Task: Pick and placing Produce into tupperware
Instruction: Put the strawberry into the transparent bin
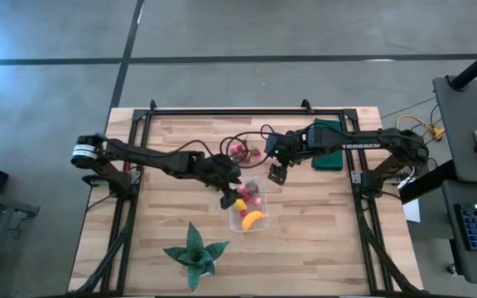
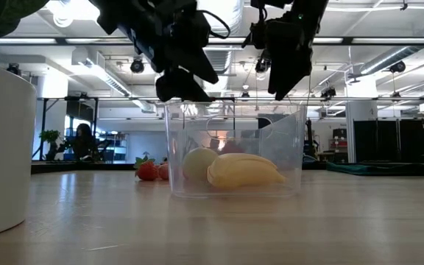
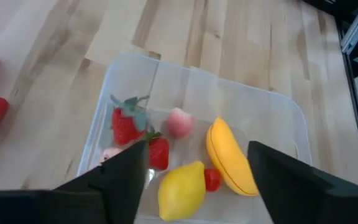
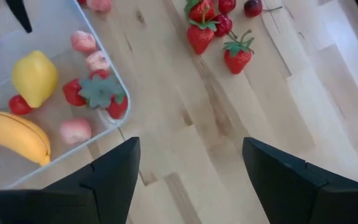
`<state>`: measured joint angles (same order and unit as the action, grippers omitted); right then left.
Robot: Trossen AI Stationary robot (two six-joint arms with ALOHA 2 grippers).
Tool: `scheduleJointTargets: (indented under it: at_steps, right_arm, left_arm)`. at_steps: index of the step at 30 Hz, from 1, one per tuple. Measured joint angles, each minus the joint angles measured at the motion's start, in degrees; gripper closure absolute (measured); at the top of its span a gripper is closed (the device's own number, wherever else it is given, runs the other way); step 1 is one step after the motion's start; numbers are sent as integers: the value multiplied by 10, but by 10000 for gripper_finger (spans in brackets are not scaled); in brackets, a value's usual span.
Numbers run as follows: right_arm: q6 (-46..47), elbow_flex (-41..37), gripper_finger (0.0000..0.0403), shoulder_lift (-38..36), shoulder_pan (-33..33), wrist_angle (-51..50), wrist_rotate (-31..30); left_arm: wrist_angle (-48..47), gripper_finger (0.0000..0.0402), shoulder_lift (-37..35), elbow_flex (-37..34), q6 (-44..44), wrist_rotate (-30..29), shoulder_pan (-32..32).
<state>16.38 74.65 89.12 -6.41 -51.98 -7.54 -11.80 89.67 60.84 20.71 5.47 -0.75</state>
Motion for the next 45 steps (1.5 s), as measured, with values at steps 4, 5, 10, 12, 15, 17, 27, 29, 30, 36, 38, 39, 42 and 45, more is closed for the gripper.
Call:
scheduleJointTargets:
  at_steps: [4, 5, 10, 12, 15, 17, 27, 29, 30, 36, 38, 39, 42, 45]
  right_arm:
    - [-3, 0, 127, 2, -16, 3, 3]
    - [-8, 0, 127, 5, -25, 5, 11]
    - [-55, 0, 131, 30, -72, 46, 48]
    - [-78, 0, 133, 44, -92, 69, 63]
    - [-103, 0, 133, 67, -121, 89, 87]
    - [-110, 0, 133, 82, -140, 99, 119]
    - [-150, 0, 136, 159, -203, 160, 210]
    - [-155, 0, 136, 171, -202, 176, 211]
    - [-158, 0, 135, 176, -202, 179, 211]
    - [-170, 0, 136, 198, -197, 185, 167]
    - [-179, 0, 137, 201, -197, 191, 162]
    - [-186, 0, 138, 201, -197, 196, 161]
    - [-219, 0, 137, 202, -196, 211, 158]
    - [-254, 1, 136, 205, -196, 216, 151]
  left_arm:
    - [-46, 110, -11, 0, -1, 1, 3]
    - [-64, 108, -15, 0, -2, 1, 5]
    - [-161, 107, -42, -4, -33, -16, 9]
    - [-184, 107, -58, -7, -49, -36, 8]
    - [-209, 107, -97, -22, -74, -89, 10]
    - [-227, 107, -129, -39, -88, -129, 16]
    - [-186, 107, -270, -180, -117, -153, 82]
    - [-166, 106, -290, -206, -117, -150, 89]
    - [-163, 106, -298, -216, -117, -151, 92]
    - [-154, 106, -340, -255, -121, -199, 97]
    - [-147, 106, -348, -258, -128, -220, 98]
    - [-141, 106, -349, -260, -137, -231, 98]
    - [-128, 107, -352, -266, -159, -259, 98]
    - [-127, 107, -350, -270, -158, -271, 102]
